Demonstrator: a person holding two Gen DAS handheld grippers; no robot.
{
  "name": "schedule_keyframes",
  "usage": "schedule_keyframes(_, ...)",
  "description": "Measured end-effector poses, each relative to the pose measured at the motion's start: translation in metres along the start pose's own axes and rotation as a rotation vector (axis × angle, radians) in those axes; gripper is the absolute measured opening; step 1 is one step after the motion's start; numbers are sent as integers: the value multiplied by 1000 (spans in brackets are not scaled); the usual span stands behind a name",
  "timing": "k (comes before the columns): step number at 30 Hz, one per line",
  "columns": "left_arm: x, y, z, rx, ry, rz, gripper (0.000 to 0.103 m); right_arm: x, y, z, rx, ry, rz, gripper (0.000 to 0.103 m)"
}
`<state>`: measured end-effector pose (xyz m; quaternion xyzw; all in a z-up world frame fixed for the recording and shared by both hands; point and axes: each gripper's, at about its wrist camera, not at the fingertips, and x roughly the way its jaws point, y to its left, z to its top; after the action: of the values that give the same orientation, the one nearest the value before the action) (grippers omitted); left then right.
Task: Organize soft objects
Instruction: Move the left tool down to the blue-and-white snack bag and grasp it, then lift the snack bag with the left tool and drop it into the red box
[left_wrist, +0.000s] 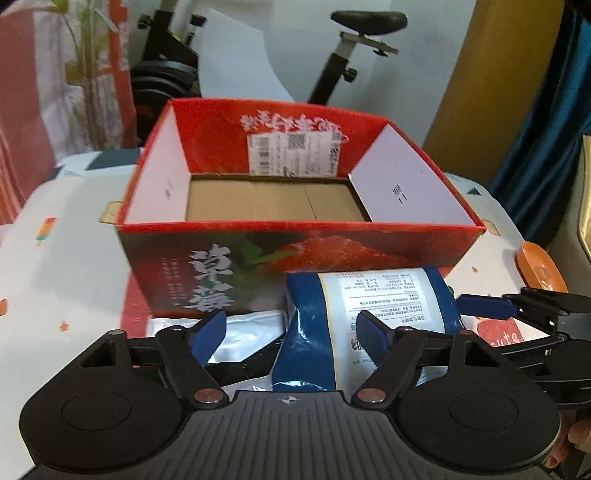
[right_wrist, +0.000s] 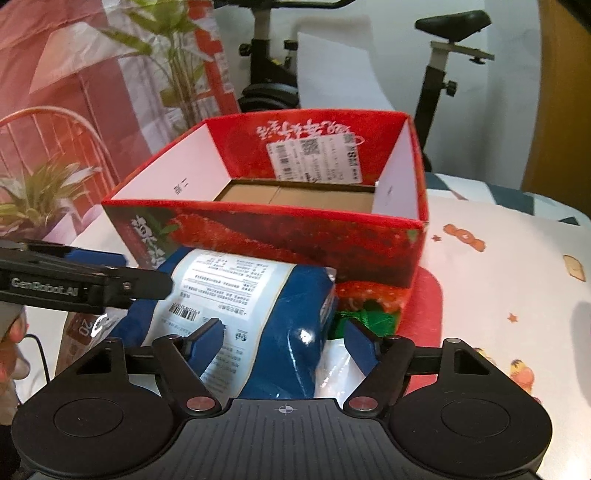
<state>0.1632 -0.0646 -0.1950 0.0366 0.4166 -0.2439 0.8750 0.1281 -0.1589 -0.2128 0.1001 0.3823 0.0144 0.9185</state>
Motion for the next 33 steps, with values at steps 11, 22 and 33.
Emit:
schedule_keyframes(11, 29, 6, 2, 39, 120, -115, 69, 15, -1, 3, -39, 55, 34, 67)
schedule_keyframes(22, 44, -3, 10, 76, 142, -201, 55, 18, -1, 6, -71, 77, 48, 54)
schedule_keyframes(33, -3, -3, 24, 128, 30, -221, 50, -28, 7, 36, -200, -32, 82, 42)
